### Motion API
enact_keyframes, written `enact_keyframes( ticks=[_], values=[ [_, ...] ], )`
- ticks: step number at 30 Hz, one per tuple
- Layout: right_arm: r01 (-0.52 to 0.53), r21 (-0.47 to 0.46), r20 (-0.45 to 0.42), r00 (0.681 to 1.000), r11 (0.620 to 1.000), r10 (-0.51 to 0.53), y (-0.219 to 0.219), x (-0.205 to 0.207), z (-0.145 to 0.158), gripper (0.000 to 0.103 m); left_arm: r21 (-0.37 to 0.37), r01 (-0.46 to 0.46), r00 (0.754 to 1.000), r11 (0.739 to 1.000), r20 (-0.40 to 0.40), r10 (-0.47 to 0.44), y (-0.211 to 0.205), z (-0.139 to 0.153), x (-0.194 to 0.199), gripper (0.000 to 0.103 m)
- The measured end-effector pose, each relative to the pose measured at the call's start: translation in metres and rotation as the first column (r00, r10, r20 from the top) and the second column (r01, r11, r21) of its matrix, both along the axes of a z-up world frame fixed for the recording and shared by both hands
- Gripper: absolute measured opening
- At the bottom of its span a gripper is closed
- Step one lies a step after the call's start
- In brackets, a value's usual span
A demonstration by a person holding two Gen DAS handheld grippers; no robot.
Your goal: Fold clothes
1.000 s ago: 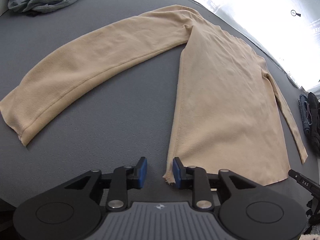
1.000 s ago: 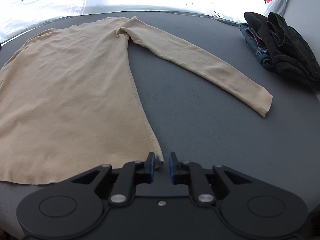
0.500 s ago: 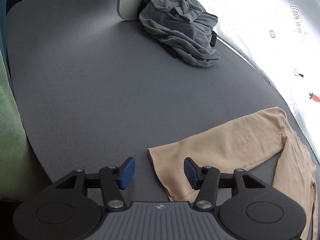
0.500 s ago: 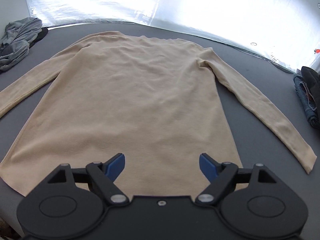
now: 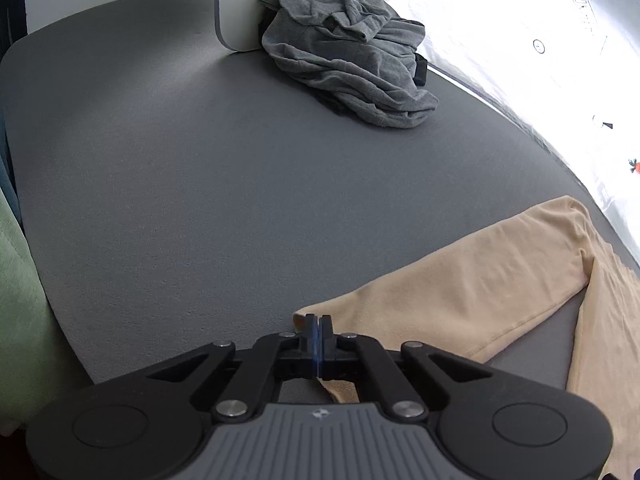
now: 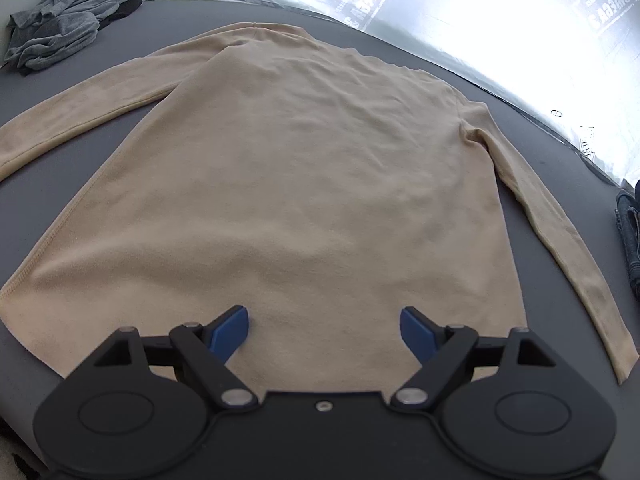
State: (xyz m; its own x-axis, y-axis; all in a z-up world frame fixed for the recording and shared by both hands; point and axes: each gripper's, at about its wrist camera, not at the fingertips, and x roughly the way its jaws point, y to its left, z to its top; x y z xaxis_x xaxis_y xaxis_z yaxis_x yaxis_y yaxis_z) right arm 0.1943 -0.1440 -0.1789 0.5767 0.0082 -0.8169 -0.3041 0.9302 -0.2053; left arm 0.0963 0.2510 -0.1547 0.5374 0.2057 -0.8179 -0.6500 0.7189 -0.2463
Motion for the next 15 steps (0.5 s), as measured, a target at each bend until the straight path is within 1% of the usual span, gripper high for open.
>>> enact_keyframes(
  ticks=[1, 3, 4, 6, 9, 10, 12, 14, 15],
  values=[
    [-0.001, 0.002, -0.001, 1.0, 1.0, 0.001, -0.001, 0.0, 0.0, 0.084, -0.042, -0.019, 0.999, 0.999, 0.037, 0.02, 0.001, 0.006, -0.003, 0.0],
    [0.003, 0.012, -0.004, 1.0, 1.0, -0.003, -0.004, 0.0, 0.001, 0.084, -0.095, -0.043, 0.994, 0.995, 0.093, 0.052, 0.0, 0.018, -0.004, 0.0],
    [0.006, 0.016, -0.004, 1.0, 1.0, -0.006, -0.007, 0.0, 0.001, 0.084, -0.09, -0.033, 0.993, 0.995, 0.108, 0.043, -0.003, 0.025, -0.003, 0.0],
    [0.013, 0.017, -0.001, 1.0, 1.0, -0.013, -0.012, 0.0, 0.001, 0.084, -0.042, 0.008, 0.991, 0.999, 0.133, -0.002, -0.016, 0.038, 0.006, 0.0],
    [0.039, 0.029, -0.002, 0.999, 0.999, -0.039, -0.025, 0.0, 0.001, 0.084, -0.053, 0.046, 0.985, 0.997, 0.171, -0.037, -0.032, 0.052, 0.015, 0.0],
    [0.05, 0.034, -0.002, 0.999, 0.998, -0.05, -0.03, 0.0, 0.001, 0.084, -0.043, 0.071, 0.981, 0.997, 0.183, -0.062, -0.04, 0.059, 0.019, 0.0],
    [0.07, 0.043, -0.004, 0.998, 0.997, -0.07, -0.039, 0.0, 0.001, 0.084, 0.0, 0.152, 0.967, 0.988, 0.206, -0.149, -0.061, 0.073, 0.032, 0.0],
    [0.09, 0.052, -0.006, 0.996, 0.995, -0.09, -0.049, 0.001, 0.001, 0.084, 0.011, 0.24, 0.94, 0.971, 0.247, -0.235, -0.085, 0.085, 0.046, 0.0],
    [0.101, 0.057, -0.006, 0.995, 0.993, -0.1, -0.054, 0.0, 0.001, 0.084, 0.004, 0.271, 0.929, 0.963, 0.262, -0.263, -0.094, 0.089, 0.052, 0.0]
  ],
)
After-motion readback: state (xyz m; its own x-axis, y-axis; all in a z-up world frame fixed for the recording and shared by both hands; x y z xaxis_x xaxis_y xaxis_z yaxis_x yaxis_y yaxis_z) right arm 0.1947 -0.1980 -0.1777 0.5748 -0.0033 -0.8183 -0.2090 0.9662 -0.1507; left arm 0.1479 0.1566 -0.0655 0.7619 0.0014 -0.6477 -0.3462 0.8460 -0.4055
